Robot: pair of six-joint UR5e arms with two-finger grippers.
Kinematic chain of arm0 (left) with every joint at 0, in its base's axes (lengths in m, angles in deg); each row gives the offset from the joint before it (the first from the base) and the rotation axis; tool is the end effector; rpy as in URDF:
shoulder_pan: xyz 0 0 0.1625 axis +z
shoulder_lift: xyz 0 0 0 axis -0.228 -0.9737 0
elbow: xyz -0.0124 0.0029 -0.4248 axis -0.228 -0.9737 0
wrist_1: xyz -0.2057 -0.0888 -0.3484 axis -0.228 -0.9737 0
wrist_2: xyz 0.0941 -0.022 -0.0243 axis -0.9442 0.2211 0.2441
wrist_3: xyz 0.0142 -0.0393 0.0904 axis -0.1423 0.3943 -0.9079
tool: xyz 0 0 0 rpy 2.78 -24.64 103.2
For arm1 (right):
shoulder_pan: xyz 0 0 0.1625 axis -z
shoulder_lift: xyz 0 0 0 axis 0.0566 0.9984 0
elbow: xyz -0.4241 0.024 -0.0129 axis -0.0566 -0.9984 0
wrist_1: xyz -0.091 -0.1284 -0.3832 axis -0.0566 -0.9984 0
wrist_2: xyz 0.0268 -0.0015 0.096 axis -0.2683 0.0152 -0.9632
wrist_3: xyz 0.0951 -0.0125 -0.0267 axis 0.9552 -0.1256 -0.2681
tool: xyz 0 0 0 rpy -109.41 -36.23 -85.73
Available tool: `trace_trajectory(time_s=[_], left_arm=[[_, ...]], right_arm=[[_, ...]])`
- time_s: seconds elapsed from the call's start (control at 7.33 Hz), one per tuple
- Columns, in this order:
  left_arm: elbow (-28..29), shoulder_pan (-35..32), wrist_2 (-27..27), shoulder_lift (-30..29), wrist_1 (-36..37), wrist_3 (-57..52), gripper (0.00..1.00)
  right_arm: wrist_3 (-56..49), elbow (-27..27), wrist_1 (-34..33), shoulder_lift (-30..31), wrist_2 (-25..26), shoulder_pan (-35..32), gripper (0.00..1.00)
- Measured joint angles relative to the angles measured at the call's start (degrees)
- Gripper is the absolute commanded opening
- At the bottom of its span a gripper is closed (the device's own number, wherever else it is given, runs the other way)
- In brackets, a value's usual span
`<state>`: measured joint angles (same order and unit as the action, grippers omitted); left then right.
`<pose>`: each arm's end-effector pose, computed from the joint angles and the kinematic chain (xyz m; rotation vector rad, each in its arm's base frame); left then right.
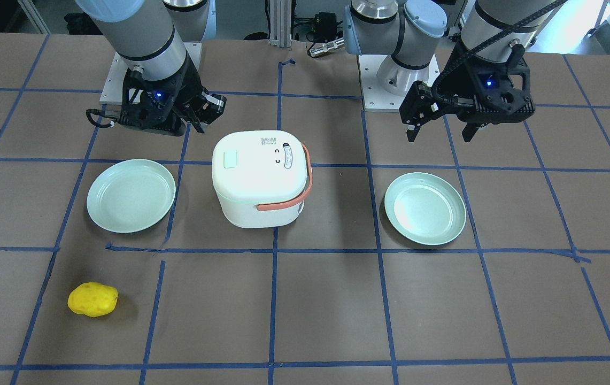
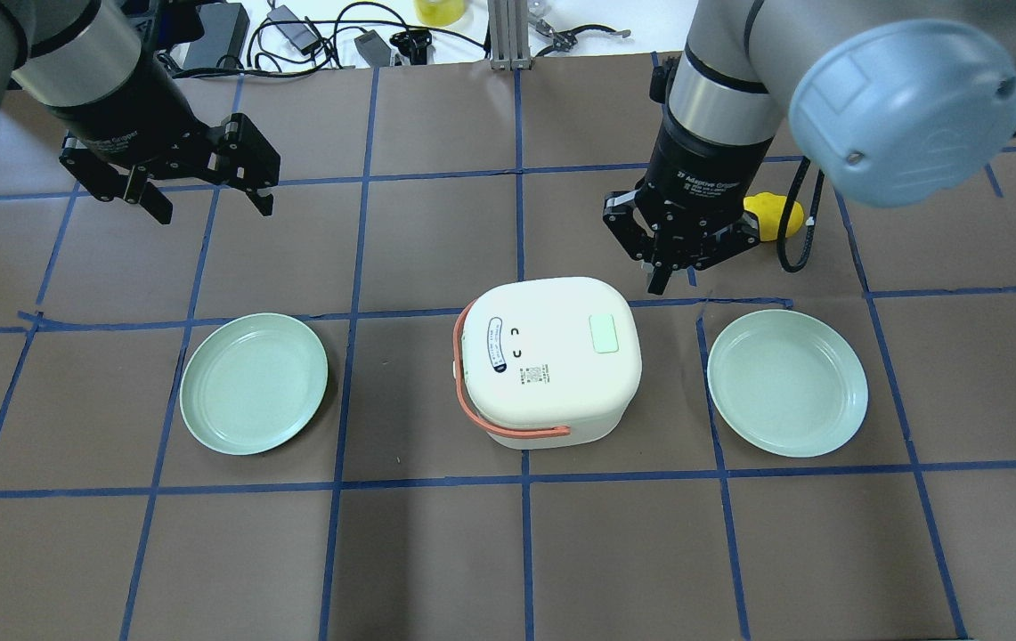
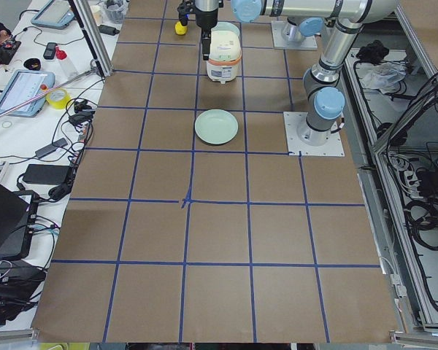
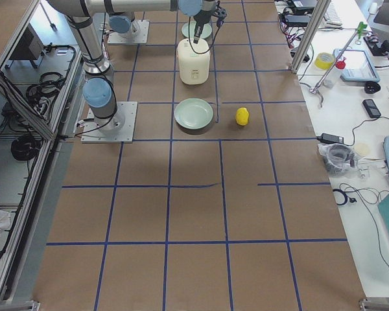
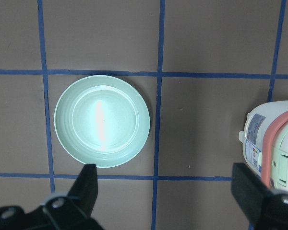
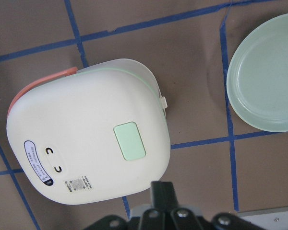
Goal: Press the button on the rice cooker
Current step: 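Move the right gripper over the rice cooker's green button, then press down on the green button with the right gripper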
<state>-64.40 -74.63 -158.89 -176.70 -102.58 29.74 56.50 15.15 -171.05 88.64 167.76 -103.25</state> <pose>-0.1156 -0.4885 0.5024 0.0644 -3.1318 0.0600 0.2313 -0.4623 0.4440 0.2775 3.0205 0.3088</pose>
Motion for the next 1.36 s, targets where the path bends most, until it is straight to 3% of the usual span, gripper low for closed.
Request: trace_trajectory(time_s=[0.55,1.36], left_arm=[[0.0,0.0,0.0,0.0,0.0,0.0,1.00],[0.0,0.0,0.0,0.0,0.0,0.0,1.00]], right_arm=[[0.3,5.2,-7.2,-1.5,-0.6,-2.3,0.00],[0.4,6.5,-8.6,-3.8,-0.8,-2.4,0.00]])
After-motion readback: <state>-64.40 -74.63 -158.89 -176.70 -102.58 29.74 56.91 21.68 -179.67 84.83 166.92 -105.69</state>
